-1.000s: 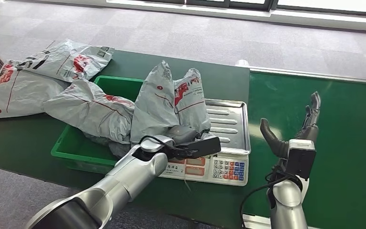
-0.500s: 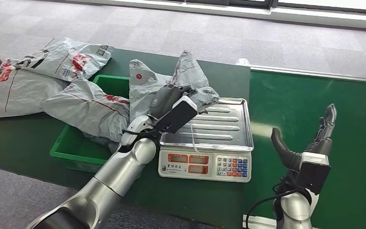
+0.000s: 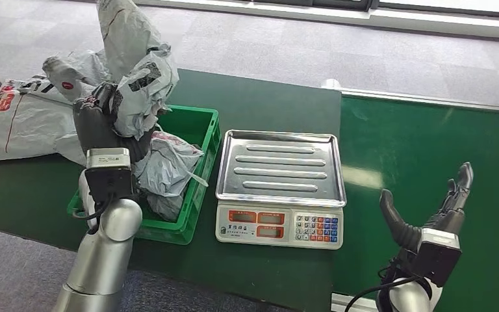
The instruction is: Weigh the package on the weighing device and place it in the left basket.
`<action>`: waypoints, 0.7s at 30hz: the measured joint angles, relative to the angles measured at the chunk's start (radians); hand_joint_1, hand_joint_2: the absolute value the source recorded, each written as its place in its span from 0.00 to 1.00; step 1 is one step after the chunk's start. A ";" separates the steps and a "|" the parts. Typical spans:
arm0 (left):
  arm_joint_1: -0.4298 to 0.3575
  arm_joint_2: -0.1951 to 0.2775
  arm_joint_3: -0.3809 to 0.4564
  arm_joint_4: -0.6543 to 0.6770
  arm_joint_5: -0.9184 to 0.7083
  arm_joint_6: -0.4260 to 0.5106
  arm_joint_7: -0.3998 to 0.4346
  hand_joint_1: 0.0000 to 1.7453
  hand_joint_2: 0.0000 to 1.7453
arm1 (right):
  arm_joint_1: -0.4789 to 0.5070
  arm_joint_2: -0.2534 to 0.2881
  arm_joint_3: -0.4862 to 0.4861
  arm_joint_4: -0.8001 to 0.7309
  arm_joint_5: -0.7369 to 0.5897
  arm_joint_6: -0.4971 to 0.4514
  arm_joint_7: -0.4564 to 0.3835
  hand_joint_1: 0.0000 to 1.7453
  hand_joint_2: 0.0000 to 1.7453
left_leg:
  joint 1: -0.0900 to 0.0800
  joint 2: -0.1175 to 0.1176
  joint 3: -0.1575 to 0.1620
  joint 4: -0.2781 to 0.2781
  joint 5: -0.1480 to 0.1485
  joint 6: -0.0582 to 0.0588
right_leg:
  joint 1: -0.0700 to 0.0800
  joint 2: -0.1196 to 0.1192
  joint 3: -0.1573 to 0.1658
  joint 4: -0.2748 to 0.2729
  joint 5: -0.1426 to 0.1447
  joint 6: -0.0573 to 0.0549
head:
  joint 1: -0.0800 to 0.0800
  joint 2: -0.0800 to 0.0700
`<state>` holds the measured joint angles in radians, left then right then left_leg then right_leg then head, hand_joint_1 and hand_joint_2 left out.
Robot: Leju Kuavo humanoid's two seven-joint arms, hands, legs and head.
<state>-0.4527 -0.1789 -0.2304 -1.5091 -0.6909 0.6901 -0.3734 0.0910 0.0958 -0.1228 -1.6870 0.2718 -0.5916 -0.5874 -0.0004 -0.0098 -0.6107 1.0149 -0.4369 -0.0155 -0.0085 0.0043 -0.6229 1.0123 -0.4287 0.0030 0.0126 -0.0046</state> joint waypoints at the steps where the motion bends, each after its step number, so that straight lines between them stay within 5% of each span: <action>1: 0.007 0.002 0.016 -0.010 -0.016 0.003 0.002 1.00 1.00 | 0.000 0.000 0.000 -0.001 0.002 0.001 0.000 0.00 1.00 | 0.000 0.000 0.000 0.000 0.000 0.000 | 0.000 0.000 0.000 0.000 0.000 0.000 | 0.000 0.000; 4: 0.020 0.003 0.056 -0.033 -0.078 0.007 0.010 1.00 1.00 | 0.000 0.001 0.000 -0.004 0.008 0.005 0.003 0.00 1.00 | 0.000 0.000 0.000 0.000 0.000 0.000 | 0.000 0.000 0.001 0.000 0.000 0.000 | 0.000 0.000; 8: 0.035 -0.005 0.158 -0.042 -0.159 -0.008 0.065 0.02 1.00 | -0.002 0.004 0.000 -0.006 0.022 0.016 0.015 0.00 1.00 | 0.000 0.001 0.001 0.000 0.000 0.000 | 0.000 0.000 0.001 0.000 0.000 0.000 | 0.000 0.000; 14: 0.043 0.018 0.203 0.011 -0.118 -0.190 0.161 0.00 1.00 | -0.018 0.007 0.000 -0.008 0.042 0.047 0.037 0.00 1.00 | 0.000 -0.001 0.001 0.000 0.000 0.000 | 0.000 -0.001 0.001 0.000 0.000 0.000 | 0.000 0.000; 21: 0.050 0.039 0.203 0.096 -0.083 -0.211 0.147 0.00 1.00 | -0.028 0.009 0.000 -0.007 0.045 0.065 0.038 0.00 1.00 | 0.000 0.000 0.000 0.000 0.000 0.000 | 0.000 0.000 0.000 0.000 0.000 0.000 | 0.000 0.000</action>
<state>-0.4028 -0.1400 -0.0276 -1.4131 -0.7742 0.4788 -0.2266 0.0632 0.1052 -0.1228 -1.6941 0.3168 -0.5269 -0.5494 -0.0005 -0.0101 -0.6103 1.0150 -0.4369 -0.0155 -0.0086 0.0039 -0.6226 1.0124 -0.4285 0.0029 0.0126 -0.0046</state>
